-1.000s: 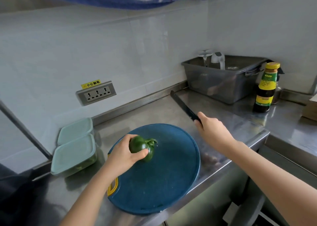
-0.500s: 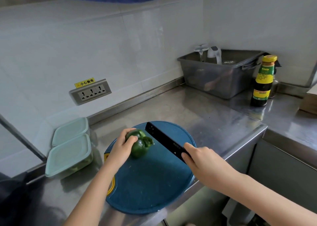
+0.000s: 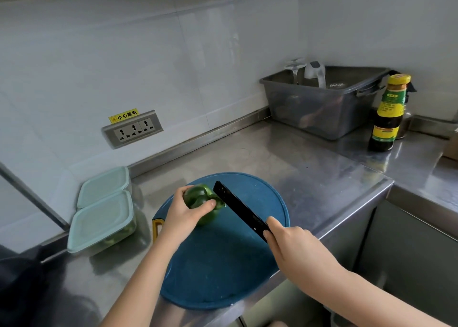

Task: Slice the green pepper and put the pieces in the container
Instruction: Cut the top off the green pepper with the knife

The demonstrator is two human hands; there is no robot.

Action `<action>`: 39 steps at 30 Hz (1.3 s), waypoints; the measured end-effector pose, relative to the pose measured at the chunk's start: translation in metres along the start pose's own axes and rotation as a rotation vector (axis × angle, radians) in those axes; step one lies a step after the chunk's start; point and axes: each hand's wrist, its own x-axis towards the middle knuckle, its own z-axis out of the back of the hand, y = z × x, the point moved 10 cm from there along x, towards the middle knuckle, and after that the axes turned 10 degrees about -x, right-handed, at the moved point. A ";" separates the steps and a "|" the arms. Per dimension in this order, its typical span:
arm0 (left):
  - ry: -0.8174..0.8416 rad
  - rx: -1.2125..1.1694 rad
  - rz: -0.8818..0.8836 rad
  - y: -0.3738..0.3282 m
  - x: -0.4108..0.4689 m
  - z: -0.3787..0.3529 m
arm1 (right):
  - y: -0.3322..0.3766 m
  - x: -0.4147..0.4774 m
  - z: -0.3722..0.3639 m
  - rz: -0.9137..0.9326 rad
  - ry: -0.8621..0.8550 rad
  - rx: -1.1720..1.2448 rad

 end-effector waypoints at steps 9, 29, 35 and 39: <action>-0.128 0.052 -0.171 -0.006 -0.013 0.006 | 0.015 -0.005 0.000 0.003 0.033 0.120; 0.027 0.008 -0.312 -0.015 -0.021 -0.007 | -0.010 -0.012 0.011 0.059 0.020 0.005; 0.053 0.115 -0.372 -0.020 -0.029 -0.018 | -0.022 -0.013 0.021 0.032 0.128 0.075; 0.043 0.200 -0.412 -0.022 -0.035 -0.020 | -0.025 -0.018 0.016 -0.058 0.222 0.279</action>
